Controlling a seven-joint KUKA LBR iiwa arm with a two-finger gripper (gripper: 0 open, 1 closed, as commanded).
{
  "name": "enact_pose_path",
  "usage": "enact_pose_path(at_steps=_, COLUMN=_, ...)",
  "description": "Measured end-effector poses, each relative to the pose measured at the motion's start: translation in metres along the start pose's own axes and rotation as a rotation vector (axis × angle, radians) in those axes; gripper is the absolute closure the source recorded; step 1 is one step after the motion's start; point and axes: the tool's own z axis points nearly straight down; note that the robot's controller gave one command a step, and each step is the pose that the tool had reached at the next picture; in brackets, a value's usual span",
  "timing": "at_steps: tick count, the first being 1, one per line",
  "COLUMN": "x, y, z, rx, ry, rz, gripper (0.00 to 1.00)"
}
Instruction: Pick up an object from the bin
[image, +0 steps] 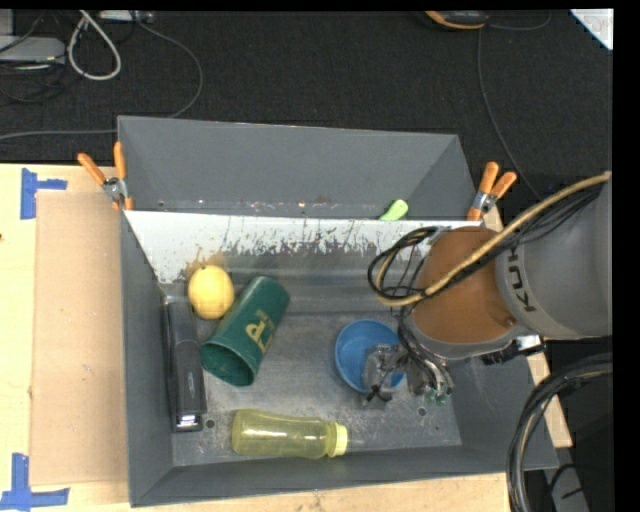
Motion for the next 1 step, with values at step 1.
enact_pose_path(at_steps=1, x=0.0, y=0.0, z=0.0, rx=0.0, ry=0.0, rz=0.0, gripper=1.0)
